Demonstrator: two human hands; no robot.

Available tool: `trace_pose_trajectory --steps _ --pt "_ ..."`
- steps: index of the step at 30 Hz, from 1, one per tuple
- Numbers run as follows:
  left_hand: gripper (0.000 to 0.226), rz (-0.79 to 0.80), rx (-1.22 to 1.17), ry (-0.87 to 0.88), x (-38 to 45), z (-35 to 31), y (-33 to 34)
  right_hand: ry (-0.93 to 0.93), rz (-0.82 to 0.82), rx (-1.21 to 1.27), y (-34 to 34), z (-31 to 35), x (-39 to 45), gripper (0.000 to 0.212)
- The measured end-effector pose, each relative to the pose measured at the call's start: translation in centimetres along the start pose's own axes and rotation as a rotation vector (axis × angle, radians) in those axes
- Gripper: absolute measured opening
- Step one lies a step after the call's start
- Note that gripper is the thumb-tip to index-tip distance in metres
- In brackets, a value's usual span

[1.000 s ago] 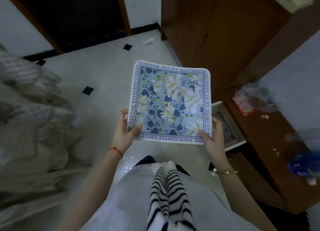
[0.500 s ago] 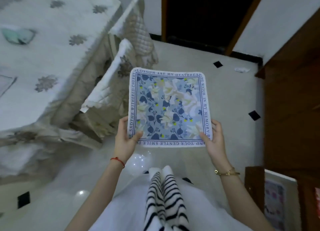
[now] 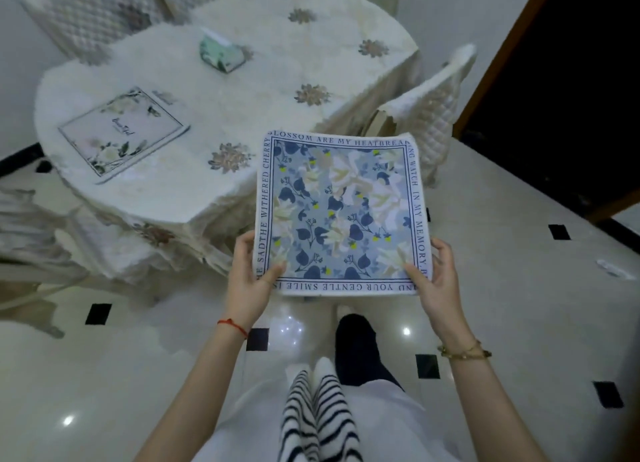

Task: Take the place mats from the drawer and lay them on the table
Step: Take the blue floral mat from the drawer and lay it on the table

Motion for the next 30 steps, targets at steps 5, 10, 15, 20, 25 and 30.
trace_pose_trajectory --steps 5,10,15,20,25,30 --pt "0.053 -0.194 -0.030 -0.027 4.8 1.2 -2.7 -0.049 0.163 -0.076 2.9 2.8 10.4 0.049" --pt "0.051 -0.343 -0.078 -0.081 9.2 1.6 -4.3 -0.064 0.301 -0.234 4.6 6.0 19.1 0.047" --pt "0.054 -0.490 -0.153 -0.141 12.6 2.7 -5.6 -0.134 0.444 -0.319 8.1 10.0 26.7 0.042" --pt "0.052 -0.552 -0.164 -0.218 16.5 4.5 -7.4 -0.127 0.573 -0.338 12.2 9.9 33.9 0.040" --pt "0.054 -0.566 -0.160 -0.258 20.6 5.7 -8.9 -0.073 0.599 -0.307 14.6 9.5 39.0 0.040" --pt "0.053 -0.564 -0.173 -0.300 24.2 6.8 -10.1 -0.060 0.613 -0.350 16.3 8.6 43.5 0.040"
Point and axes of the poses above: each hand's wrist, its own x-axis towards the middle knuckle, its own y-axis out of the palm, z = x × y, the point moved 9 cm from there along x, towards the middle knuckle, and after that the axes turned 12 degrees about z, right-handed, at the moved point
